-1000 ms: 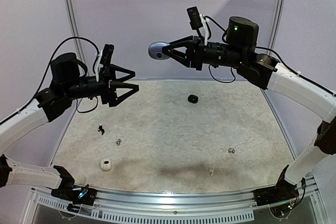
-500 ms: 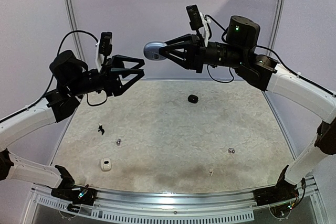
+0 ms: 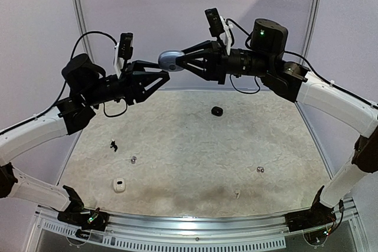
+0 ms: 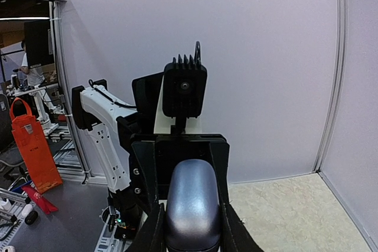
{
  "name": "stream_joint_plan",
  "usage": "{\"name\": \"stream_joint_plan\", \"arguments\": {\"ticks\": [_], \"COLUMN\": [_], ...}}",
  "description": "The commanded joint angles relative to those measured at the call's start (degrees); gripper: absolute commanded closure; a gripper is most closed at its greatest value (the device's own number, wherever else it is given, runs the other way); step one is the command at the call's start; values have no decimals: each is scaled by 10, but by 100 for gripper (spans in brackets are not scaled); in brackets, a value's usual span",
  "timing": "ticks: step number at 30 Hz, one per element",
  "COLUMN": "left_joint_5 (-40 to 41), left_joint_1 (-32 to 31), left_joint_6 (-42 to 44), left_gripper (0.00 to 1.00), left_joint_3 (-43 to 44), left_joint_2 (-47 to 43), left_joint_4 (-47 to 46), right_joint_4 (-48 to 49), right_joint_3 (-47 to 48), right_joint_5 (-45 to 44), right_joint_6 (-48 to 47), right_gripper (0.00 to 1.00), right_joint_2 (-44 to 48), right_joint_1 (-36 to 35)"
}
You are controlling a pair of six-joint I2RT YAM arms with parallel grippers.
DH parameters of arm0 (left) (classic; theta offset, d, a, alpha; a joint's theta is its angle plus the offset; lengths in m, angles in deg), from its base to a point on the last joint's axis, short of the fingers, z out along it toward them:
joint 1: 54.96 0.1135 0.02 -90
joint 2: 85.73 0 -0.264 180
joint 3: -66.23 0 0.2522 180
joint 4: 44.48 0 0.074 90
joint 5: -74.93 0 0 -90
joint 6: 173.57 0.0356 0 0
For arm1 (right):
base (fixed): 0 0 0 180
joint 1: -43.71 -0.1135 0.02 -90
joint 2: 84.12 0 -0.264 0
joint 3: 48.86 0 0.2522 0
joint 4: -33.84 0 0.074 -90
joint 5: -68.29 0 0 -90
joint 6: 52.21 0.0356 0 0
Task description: Insert the wireless bluetooth earbuds into the charging case
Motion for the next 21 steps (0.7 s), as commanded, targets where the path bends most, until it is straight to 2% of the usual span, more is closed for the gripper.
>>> {"name": "stream_joint_plan", "arguments": {"ticks": [1, 4, 7, 21], "left_joint_5": [6, -6, -12, -38], "left_joint_1": [-12, -14, -15, -17], "left_joint_6": [12, 14, 18, 25], "left_gripper": [55, 62, 65, 59], "left_joint_3": [14, 17, 17, 18], "left_joint_2": [9, 10, 9, 5], "left_joint_4": [-8, -8, -8, -15], "right_joint_4": [0, 1, -2, -23], "right_joint_3": [16, 15, 15, 9], "right_joint_5": [8, 7, 4, -11], "right_joint_6": [-6, -5, -7, -24], "right_gripper": [100, 100, 100, 100], "right_joint_2": [-13, -13, -14, -16], "right_joint_1": [-5, -5, -5, -5]}}
